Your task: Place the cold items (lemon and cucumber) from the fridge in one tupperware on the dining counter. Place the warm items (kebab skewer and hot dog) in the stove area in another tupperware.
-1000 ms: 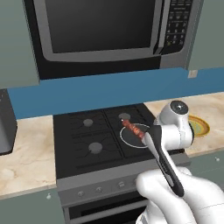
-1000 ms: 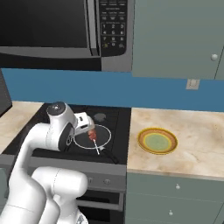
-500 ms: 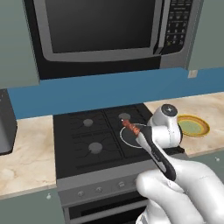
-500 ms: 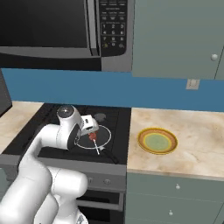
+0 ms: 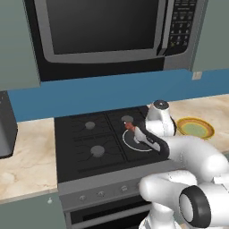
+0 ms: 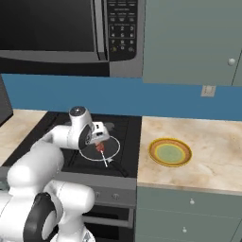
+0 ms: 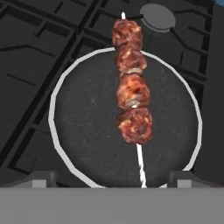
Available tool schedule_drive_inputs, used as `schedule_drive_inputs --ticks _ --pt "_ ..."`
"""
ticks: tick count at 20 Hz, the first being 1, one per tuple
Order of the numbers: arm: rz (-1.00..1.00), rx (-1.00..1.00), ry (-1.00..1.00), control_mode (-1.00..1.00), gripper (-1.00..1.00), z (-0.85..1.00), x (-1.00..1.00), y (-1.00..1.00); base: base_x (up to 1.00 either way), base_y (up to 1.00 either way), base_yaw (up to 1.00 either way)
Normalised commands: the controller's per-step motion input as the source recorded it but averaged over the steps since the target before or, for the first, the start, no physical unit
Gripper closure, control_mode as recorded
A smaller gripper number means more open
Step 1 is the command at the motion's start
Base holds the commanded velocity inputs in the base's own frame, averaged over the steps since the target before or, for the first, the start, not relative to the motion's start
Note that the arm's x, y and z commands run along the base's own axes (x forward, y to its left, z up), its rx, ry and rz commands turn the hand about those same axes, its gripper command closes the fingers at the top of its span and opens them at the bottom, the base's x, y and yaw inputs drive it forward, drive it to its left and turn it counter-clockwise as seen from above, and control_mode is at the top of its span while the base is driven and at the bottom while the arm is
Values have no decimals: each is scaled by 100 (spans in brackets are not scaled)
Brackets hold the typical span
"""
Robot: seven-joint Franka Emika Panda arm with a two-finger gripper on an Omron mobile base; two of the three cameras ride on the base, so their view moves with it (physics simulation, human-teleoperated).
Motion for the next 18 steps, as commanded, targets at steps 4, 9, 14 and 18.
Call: schedule_drive_inputs --ticks 4,9,14,18 --pt "0 0 1 -100 -100 -21 34 0 0 0 0" --pt "0 0 3 -100 -100 -31 29 0 0 0 0" --pt "0 0 6 -100 -100 -35 25 0 0 0 0" --pt "0 0 3 -100 -100 -30 27 0 0 0 0"
